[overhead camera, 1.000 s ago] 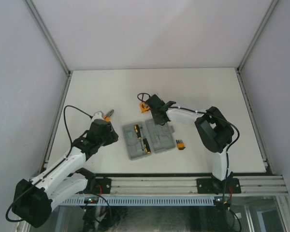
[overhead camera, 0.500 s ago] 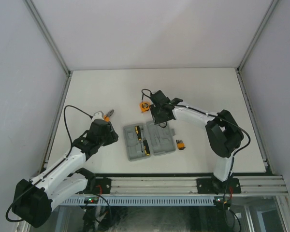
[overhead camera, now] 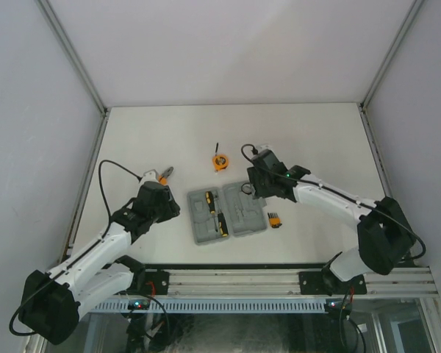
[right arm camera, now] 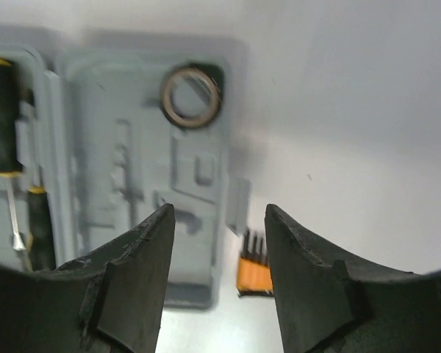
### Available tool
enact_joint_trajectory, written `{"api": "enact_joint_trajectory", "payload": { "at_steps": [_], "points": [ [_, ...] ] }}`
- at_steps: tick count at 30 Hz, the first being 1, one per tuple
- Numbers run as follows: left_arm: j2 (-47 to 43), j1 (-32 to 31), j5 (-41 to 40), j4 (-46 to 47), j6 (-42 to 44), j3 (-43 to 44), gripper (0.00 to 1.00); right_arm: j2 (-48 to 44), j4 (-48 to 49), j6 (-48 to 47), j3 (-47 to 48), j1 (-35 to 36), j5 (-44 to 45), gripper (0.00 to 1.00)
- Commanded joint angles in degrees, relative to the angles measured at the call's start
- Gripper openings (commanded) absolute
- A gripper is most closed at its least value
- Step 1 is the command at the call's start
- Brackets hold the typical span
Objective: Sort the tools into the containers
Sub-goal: Adjust the engineering item in the storage box, then adjust the storage box at the center of the board.
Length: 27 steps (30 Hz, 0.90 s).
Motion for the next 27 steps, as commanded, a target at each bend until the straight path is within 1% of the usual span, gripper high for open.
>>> {"api": "enact_joint_trajectory", "payload": {
  "at_steps": [1,6,9,11,22,27],
  "points": [
    [0.45,0.24,0.81,1.33,1.10,2.31,0.55,-7.28,0.32,3.59,-6.27,-0.84,3.45,0.53],
    [1.49,0.24,1.44,2.22,1.01,2.24,0.55,-12.43,-0.19,5.39,-13.22,-1.94,4.40,0.57],
    [2.06,0.23,1.57,2.42,1.05,2.40,0.54,-13.78,0.07,6.20,-15.95,-2.74,4.19,0.61],
    [2.14,0.24,1.51,2.54,1.10,2.32,0.54,-13.98,0.17,6.48,-17.20,-3.06,3.65,0.62],
    [2.28,0.20,1.49,2.63,1.10,1.80,0.54,-10.42,1.62,5.77,-19.45,-3.75,-2.00,0.62],
    [2.26,0.23,1.40,2.62,1.10,1.70,0.54,-7.88,2.22,5.40,-19.44,-4.11,-2.17,0.62]
  ]
}}
